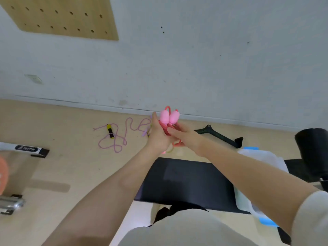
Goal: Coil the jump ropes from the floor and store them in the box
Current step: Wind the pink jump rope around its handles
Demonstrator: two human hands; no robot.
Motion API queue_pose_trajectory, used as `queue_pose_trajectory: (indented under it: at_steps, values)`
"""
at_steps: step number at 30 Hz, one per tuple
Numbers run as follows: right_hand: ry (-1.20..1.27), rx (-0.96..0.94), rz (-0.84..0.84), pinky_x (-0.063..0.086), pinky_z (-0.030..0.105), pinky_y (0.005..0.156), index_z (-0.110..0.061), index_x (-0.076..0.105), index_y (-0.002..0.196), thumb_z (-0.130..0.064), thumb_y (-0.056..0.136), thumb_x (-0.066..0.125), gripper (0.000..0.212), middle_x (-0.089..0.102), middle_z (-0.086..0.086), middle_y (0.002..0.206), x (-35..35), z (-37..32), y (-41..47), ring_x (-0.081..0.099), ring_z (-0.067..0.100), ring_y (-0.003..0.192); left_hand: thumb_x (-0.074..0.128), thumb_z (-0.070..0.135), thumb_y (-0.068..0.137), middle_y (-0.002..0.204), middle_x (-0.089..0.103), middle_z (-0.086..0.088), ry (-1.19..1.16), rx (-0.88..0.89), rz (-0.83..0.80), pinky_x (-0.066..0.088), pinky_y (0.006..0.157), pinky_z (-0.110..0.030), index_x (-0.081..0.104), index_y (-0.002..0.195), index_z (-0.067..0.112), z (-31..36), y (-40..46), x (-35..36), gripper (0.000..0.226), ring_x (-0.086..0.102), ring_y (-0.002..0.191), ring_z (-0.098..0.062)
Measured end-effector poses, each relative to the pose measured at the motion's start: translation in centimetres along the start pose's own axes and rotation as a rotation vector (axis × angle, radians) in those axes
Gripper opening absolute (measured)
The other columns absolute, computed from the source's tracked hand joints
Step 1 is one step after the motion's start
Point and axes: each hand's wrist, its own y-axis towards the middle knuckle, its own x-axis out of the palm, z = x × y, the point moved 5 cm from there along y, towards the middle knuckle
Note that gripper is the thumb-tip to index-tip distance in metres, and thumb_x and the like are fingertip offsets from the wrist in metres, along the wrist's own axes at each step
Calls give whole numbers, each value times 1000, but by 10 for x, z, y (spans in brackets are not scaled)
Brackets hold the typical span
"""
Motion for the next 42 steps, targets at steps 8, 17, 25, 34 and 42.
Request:
queue_pose_trajectory:
  at_steps: [8,17,25,34,42]
  values:
    - [90,-36,251,54,22,79,-24,45,122,-17,83,69,47,61,-3,107,-56,69,-79,65,9,95,54,-1,63,113,51,9,-178,-51,-387,49,77,-23,-3,144,37,-16,-85,106,106,55,98,-8]
    - [-22,50,545,52,10,67,-27,41,132,-22,79,70,61,65,-1,102,-168,135,-138,66,-3,69,30,-17,89,128,53,-8,-301,-164,-209,43,80,-10,41,135,4,-31,-99,198,52,50,105,-17]
    - [-618,244,545,46,45,91,-37,19,143,-41,76,68,83,50,2,127,-291,243,-156,51,27,108,36,7,98,139,47,-6,137,-464,-287,35,98,-26,46,136,14,-96,-57,324,40,46,122,-21]
    - [-1304,247,-453,10,44,116,-23,11,148,-29,94,45,64,15,2,156,-265,361,-142,11,25,144,42,5,94,143,44,-10,246,-658,-381,39,102,-32,31,144,18,-159,-52,387,52,47,126,-27]
    - [-1136,160,-320,43,38,98,-13,43,134,-14,92,44,42,43,7,137,-262,311,-114,47,26,122,54,21,87,133,55,2,194,-629,-381,42,104,-39,47,135,29,-159,-57,382,49,53,119,-18]
